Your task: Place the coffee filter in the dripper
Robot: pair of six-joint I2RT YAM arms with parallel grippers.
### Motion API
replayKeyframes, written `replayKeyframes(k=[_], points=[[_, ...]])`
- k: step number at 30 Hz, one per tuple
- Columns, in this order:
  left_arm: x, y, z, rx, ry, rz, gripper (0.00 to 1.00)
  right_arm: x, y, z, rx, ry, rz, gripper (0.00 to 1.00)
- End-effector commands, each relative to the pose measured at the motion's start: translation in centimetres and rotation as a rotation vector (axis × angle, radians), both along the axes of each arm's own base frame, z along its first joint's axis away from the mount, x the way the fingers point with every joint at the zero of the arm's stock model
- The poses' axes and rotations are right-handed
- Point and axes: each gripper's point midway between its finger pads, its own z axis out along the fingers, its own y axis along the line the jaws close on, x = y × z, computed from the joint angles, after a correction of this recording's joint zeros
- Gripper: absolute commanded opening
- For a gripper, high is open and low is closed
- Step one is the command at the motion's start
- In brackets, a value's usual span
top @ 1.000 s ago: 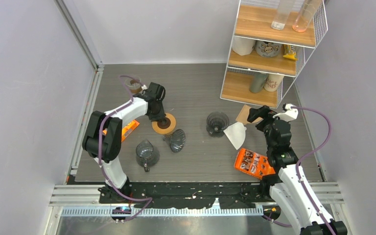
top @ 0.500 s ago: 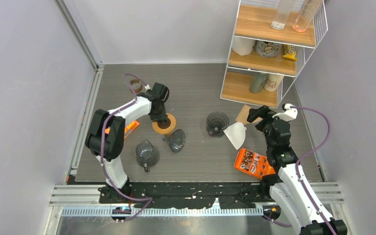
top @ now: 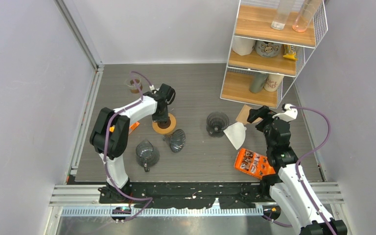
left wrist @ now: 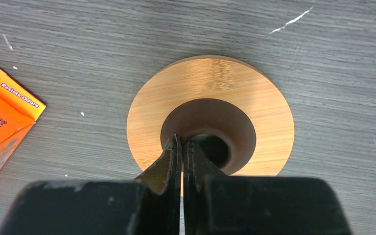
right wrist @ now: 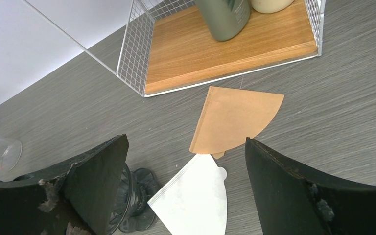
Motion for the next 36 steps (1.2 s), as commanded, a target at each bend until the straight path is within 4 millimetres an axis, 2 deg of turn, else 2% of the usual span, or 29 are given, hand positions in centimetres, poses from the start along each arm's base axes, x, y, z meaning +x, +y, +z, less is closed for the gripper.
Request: replayKeyframes(k=[1,3,6,9,10,13,19,23,27,31,36], points=[[0.6,0.4,0.4,0.032,-0.012,0.008,0.0,0.1,-0.4,1.5,-0.008,-0.042,-0.023,0.95],[1.0,0.1,1.1,0.019,-0.029,0.002,0.0,0.0,-0.4,1.6,-0.007,-0.043,-0.021,0.96],[2.0,0.3,3.3,0.009,-0.111,0.012,0.0,0.0,-0.3,1.8,-0.008,-0.048,-0.017,0.95],[3.4,0.8,6.9,0.016,-0.241,0.016,0.0,-0.1,0.0,2.4,-0.008,-0.067,0.005,0.95],[4.1,0.9,8.6,0.016,-0.295,0.016,0.0,-0.1,0.2,2.8,-0.007,-0.085,0.014,0.95],[5.4,1.2,12.3,0.023,-0.404,0.026,0.0,-0.2,1.3,3.8,-0.008,-0.123,0.081,0.96],[6.2,0.7,16.8,-0.039,-0.548,-0.001,0.0,-0.5,3.1,6.1,-0.02,-0.199,0.198,0.95],[5.1,-0.6,18.8,-0.143,-0.601,-0.068,0.0,-0.6,5.1,7.1,-0.013,-0.223,0.307,0.96],[3.2,-3.6,21.9,-0.361,-0.713,-0.201,0.0,-0.1,7.0,7.9,0.029,-0.197,0.407,0.95],[0.1,-7.0,23.0,-0.529,-0.774,-0.382,0.0,-0.1,10.3,10.3,0.087,-0.213,0.57,0.95],[-3.8,-11.5,24.0,-0.679,-0.868,-0.626,0.0,-0.7,15.1,11.9,0.108,-0.18,0.741,0.95]])
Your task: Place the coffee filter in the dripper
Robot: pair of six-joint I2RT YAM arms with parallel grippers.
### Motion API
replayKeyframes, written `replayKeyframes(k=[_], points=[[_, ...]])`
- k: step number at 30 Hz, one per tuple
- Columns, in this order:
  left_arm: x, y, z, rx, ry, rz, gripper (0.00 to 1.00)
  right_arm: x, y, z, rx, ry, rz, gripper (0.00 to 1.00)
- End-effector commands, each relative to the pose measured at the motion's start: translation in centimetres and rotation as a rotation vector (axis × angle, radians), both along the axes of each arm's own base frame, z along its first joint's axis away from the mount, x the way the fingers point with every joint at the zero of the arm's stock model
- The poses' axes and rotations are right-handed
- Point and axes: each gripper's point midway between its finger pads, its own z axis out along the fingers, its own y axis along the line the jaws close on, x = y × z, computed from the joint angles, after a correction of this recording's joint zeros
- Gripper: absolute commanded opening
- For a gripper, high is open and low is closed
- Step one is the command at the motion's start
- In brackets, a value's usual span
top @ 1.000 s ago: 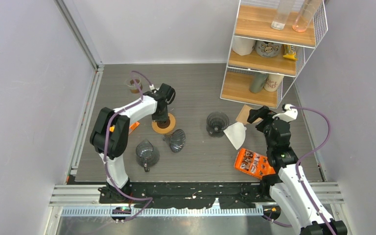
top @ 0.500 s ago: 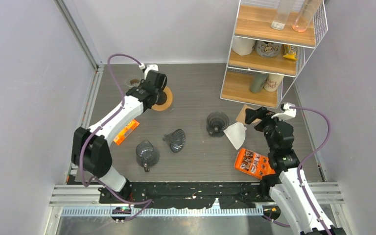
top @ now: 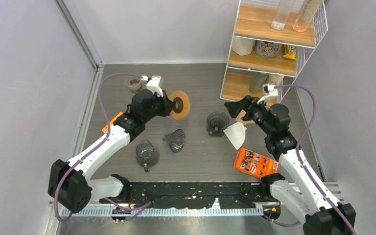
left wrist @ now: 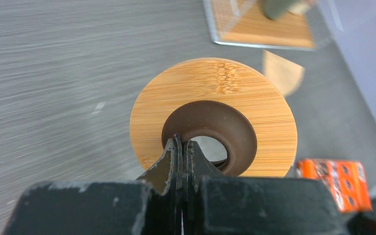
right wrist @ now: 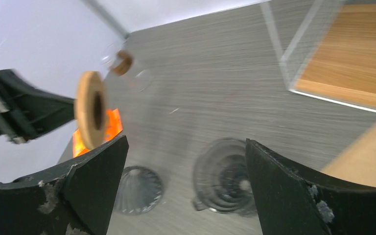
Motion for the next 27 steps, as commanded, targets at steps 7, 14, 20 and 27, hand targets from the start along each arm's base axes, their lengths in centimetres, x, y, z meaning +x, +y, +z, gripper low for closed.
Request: replayKeyframes(k=[7,14,20,27], points=[[-3.2,-7.2,5.4,-0.172,-0.251,-0.32,0.0,-1.1,9.5,4.5,0.002,0.041,0.338,0.96],[-3.3,-7.7,4.9,-0.156,-0.25,-0.324,0.0,-0.9,12.8,1.7,-0.082,0.165,0.385,0.92],[-2.7,-7.7,4.7,-0.147,-0.242,-0.298,0.0,-0.9,15.1,1.5,-0.091,0.164,0.433,0.76],[-2.5,-7.4,4.6,-0.151,-0.218,-0.265,0.0,-0.6,16.3,0.9,-0.122,0.138,0.456,0.25]])
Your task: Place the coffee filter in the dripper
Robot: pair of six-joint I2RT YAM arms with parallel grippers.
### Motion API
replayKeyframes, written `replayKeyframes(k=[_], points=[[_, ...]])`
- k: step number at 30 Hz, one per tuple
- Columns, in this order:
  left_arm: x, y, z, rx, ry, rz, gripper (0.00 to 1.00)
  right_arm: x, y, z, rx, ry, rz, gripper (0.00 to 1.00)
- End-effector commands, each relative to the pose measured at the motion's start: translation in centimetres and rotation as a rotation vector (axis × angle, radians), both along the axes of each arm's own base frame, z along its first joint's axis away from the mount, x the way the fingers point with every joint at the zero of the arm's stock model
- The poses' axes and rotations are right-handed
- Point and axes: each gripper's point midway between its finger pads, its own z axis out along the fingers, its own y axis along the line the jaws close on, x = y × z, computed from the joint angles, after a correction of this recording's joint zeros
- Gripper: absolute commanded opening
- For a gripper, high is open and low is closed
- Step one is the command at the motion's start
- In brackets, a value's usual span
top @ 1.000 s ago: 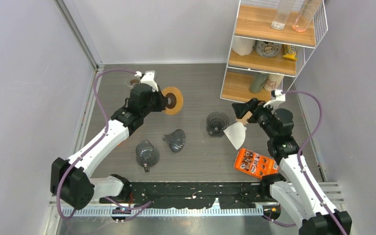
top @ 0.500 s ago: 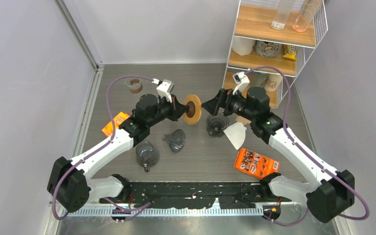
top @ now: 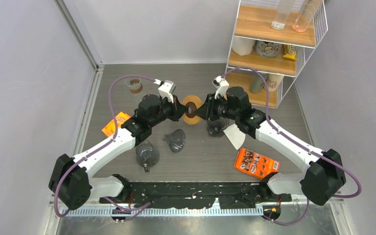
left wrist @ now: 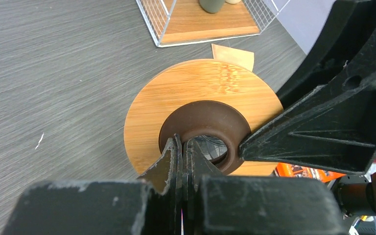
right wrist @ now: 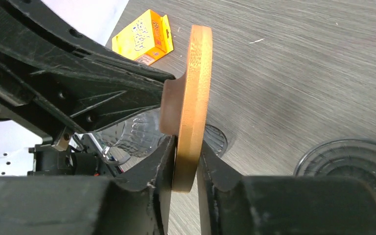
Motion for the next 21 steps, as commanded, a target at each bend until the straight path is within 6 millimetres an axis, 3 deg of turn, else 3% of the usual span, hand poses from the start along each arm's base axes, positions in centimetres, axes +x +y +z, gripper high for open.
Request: replayKeyframes(k=[1,3,7,8,10,16,19,20,21], points=[[0.9,-0.4,4.0,-0.077,-0.071,0.028,0.02,1.1,0.6,3.3,0.013,-0.149,0.014,0.22],[0.9,-0.3,4.4,-0.082,-0.05,0.043,0.13,1.5,0.3,4.1,-0.033,-0.25,0.039,0.16],[0.2,0.0,5.5,-0.114,0.002,0.058,0.53,3.7,-1.4,6.6,-0.173,-0.512,0.003,0.08],[0.0,0.3,5.8,-0.116,0.007,0.067,0.64,4.1,-1.8,7.5,-0.194,-0.568,-0.008,0.07],[-0.7,1.3,6.4,-0.112,0.014,0.092,0.98,5.1,-3.0,8.5,-0.31,-0.718,-0.024,0.06],[-2.1,5.9,6.8,-0.068,0.068,0.266,1.0,6.5,-4.2,10.7,-0.482,-0.986,-0.021,0.05],[-3.2,7.0,7.3,-0.094,0.069,0.285,0.99,6.5,-3.9,12.0,-0.535,-1.127,-0.009,0.05],[-3.4,7.3,7.6,-0.106,0.072,0.286,1.0,6.5,-4.0,11.5,-0.588,-1.181,0.007,0.05],[-3.6,7.5,7.7,-0.12,0.082,0.29,1.0,6.4,-3.9,13.0,-0.576,-1.256,-0.025,0.05]])
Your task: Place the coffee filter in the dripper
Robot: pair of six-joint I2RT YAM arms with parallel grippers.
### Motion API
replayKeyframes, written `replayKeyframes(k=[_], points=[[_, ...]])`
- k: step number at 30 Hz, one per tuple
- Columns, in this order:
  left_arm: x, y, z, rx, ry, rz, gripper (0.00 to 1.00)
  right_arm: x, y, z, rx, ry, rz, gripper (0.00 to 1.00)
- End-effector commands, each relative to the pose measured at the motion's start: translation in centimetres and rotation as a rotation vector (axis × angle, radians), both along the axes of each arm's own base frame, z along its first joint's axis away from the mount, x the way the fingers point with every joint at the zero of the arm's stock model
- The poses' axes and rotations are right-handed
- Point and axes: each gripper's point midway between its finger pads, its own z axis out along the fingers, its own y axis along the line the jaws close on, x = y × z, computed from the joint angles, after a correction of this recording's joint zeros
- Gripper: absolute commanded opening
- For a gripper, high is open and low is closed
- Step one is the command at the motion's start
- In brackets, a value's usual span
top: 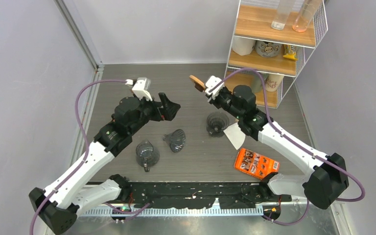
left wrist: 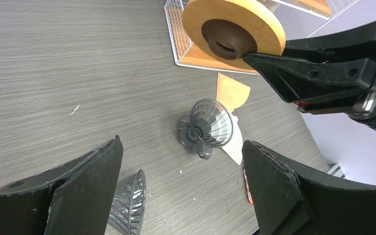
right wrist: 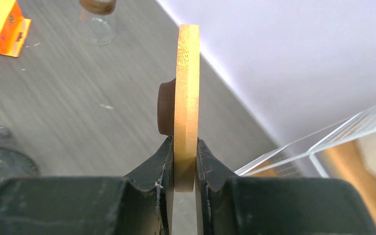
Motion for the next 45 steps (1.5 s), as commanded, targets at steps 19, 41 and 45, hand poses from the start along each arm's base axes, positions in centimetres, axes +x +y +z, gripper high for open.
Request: replayKeyframes(k=[19,41,45], points=[[-0.8,2.6,3.5,-0.401,0.184,-0.073,0.99,-3.9,4.7,6.7,-0.248,-0.784,0.201,0.05],[2.7,1.4,0.7,-0.468,0.295,-0.027,0.78,-5.8,7.2,2.6,-0.379,-0.782,0.335,0.06],[3.1,1.2,0.6,-0.471,0.303,-0.032,0.7,-6.3,7.8,2.6,-0.391,-0.795,0.35,0.06]])
